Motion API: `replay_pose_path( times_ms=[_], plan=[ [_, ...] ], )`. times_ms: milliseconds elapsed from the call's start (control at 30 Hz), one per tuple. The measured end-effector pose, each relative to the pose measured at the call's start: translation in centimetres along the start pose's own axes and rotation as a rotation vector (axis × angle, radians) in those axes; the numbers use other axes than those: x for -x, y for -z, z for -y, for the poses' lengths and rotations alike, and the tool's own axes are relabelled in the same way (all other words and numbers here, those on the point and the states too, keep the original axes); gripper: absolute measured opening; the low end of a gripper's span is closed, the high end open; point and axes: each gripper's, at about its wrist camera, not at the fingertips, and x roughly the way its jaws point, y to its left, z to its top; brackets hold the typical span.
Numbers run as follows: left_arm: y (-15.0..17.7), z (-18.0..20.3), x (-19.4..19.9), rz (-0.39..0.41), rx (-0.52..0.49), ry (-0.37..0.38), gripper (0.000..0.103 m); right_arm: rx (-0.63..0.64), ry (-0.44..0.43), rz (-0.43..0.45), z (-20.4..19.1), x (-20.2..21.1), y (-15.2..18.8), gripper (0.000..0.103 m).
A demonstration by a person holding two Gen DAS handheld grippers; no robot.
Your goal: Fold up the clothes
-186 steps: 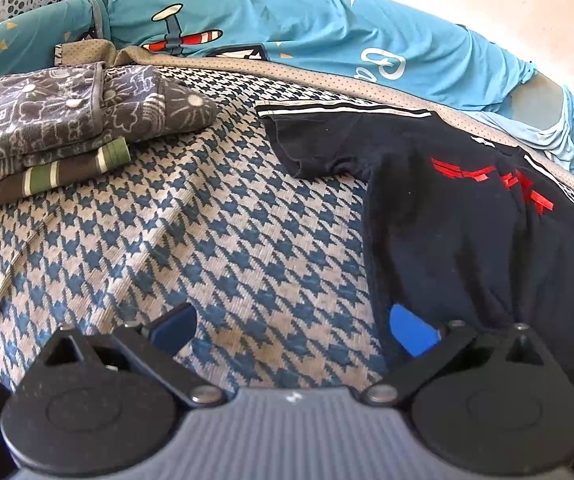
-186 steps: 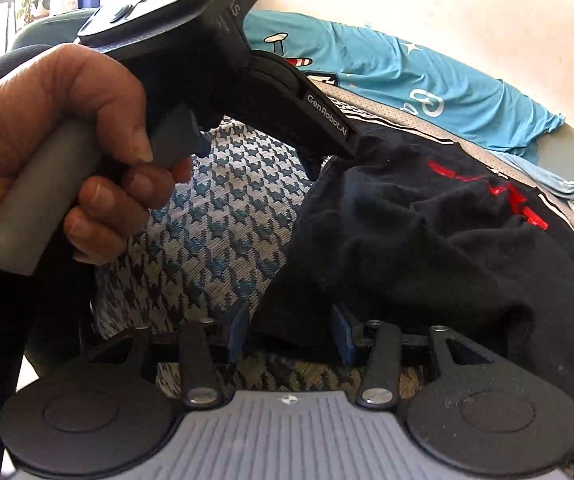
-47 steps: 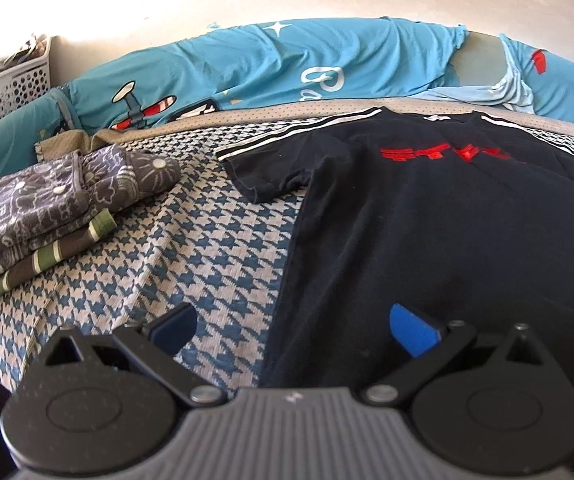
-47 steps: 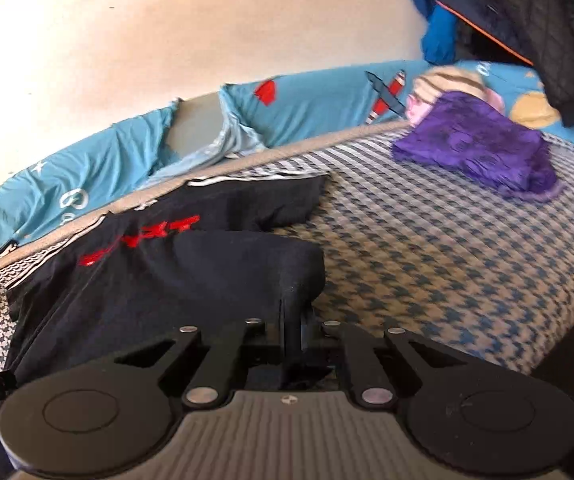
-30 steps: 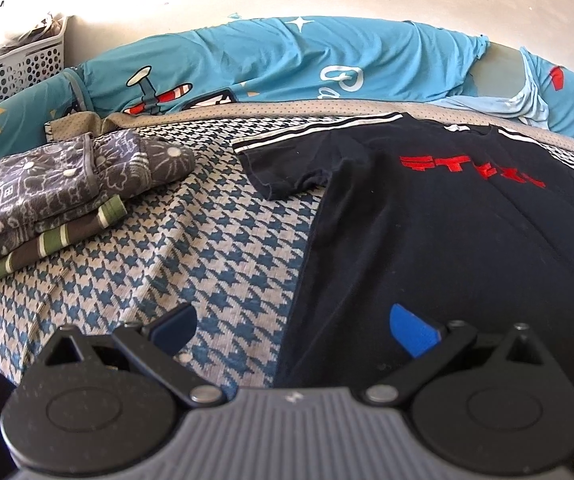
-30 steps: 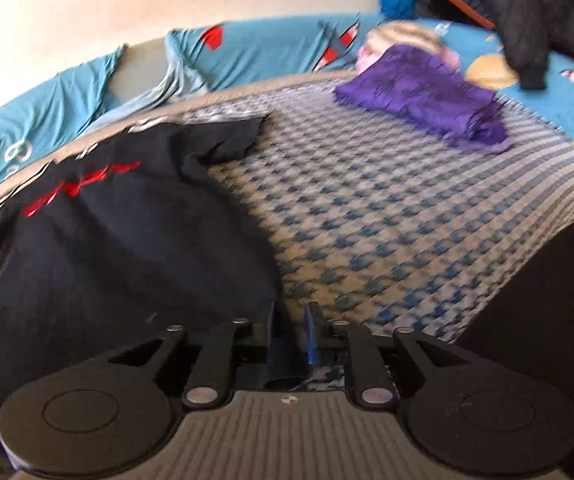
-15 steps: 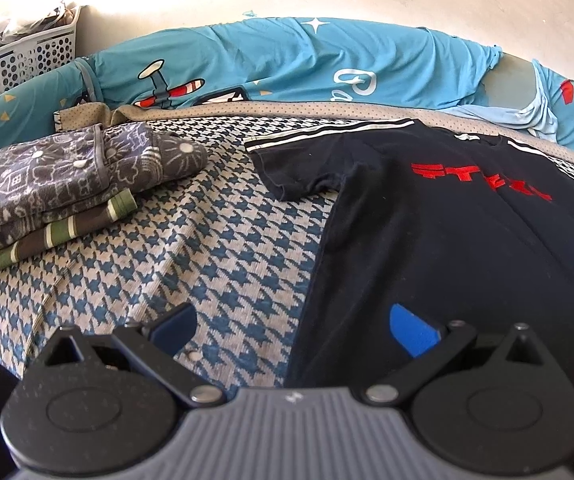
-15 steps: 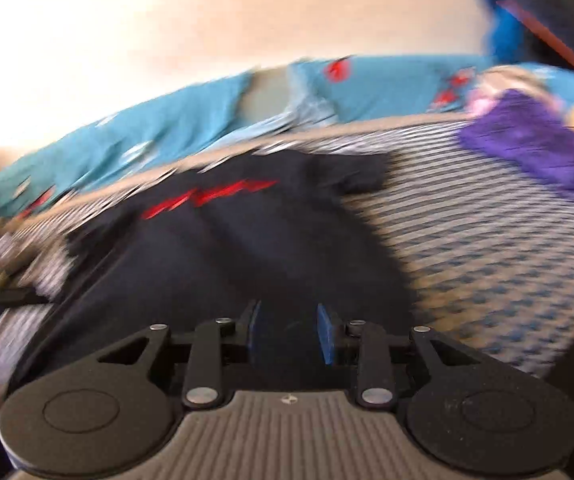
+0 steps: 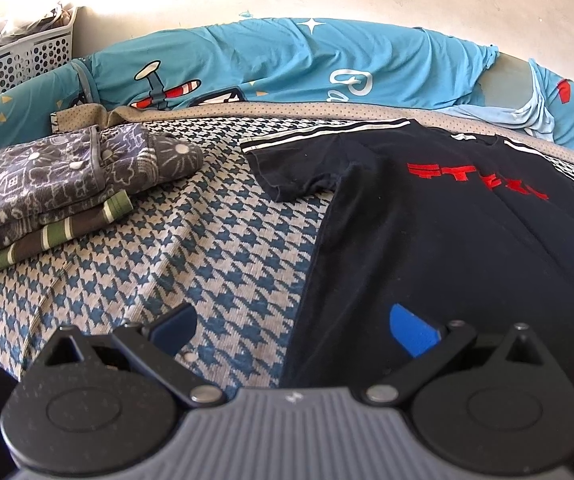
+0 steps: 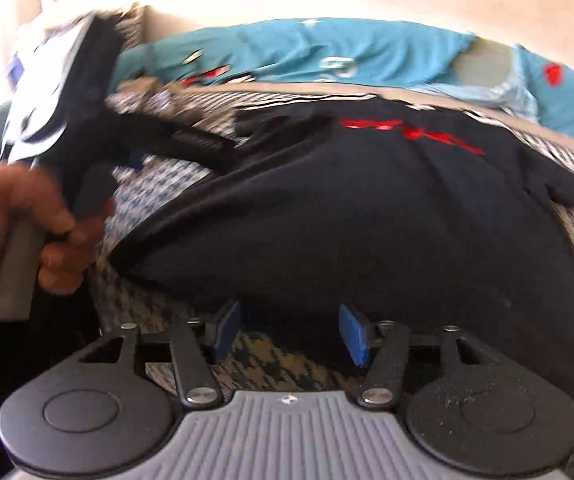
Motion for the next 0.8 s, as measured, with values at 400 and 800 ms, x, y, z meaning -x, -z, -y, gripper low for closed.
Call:
replay_pose_path(
  times_ms=[400, 800],
  plan=[
    [-0.1, -0.3, -0.2, -0.014, 0.018, 0.001, 0.103, 0.298, 0.084, -0.041, -3.7, -3.4, 0.4, 0.062],
    [-0.2, -0.6, -0.1, -0.009, 0.027, -0.011, 0.103, 0.161, 0.071, 0.018, -2.2, -3.6, -1.0, 0.007]
  ],
)
